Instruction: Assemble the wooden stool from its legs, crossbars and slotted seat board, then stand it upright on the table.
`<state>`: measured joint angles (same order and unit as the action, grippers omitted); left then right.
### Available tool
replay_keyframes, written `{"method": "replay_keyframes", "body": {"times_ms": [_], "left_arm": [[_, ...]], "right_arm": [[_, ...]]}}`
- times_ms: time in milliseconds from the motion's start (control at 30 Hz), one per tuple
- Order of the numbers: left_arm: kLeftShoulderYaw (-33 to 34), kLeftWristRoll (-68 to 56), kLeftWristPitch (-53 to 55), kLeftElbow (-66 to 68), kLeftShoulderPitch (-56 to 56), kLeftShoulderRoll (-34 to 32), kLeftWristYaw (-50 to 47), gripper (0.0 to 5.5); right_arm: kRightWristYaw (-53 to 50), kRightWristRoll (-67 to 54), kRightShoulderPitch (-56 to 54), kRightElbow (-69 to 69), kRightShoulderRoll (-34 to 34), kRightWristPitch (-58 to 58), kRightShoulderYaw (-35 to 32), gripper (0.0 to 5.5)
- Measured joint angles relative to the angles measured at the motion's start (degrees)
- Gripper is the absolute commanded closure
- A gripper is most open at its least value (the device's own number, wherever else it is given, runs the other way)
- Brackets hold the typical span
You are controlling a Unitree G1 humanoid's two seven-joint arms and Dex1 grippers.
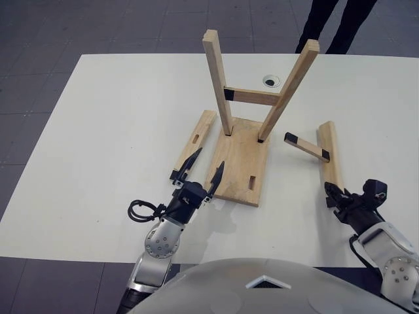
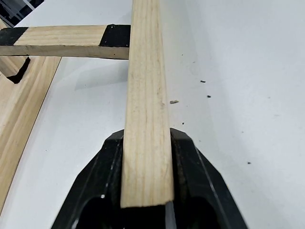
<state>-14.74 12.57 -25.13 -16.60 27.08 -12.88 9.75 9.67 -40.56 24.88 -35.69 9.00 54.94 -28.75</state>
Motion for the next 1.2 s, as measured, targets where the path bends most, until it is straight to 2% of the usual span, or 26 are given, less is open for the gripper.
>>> {"method": "replay_keyframes", "body": {"times_ms": [400,567,867,1067,1200], "left_arm": [[1.0,-0.1,-0.1,0.4,-0.3,0.0,0.0,2.49],[1.1,-1.0,-0.1,0.7,-1.0,-0.1,0.1,2.49],[1.2,-1.2,-0.1,1.2,-1.7,-0.5,0.3,2.49],[-2.9,-19.5,0.1,-3.1,-0.8,-4.4,12.3,2.49],[-3.0,-32.9,5.8,-8.8,-0.3,-6.6,17.4,2.49]], "right_arm": [[-4.4,-10.6,-8.0,-2.7,-0.4,-7.1,-5.0,4.46],[-7.3,-17.3,-11.2,-4.7,1.5,-9.9,-6.7,4.46],[-9.8,-29.4,-13.1,-7.3,6.7,-13.9,-5.6,4.46],[-10.1,-34.2,-14.1,-7.0,10.8,-16.4,-4.8,4.46],[-10.2,-38.3,-14.1,-7.0,12.8,-17.6,-3.1,4.46]]}}
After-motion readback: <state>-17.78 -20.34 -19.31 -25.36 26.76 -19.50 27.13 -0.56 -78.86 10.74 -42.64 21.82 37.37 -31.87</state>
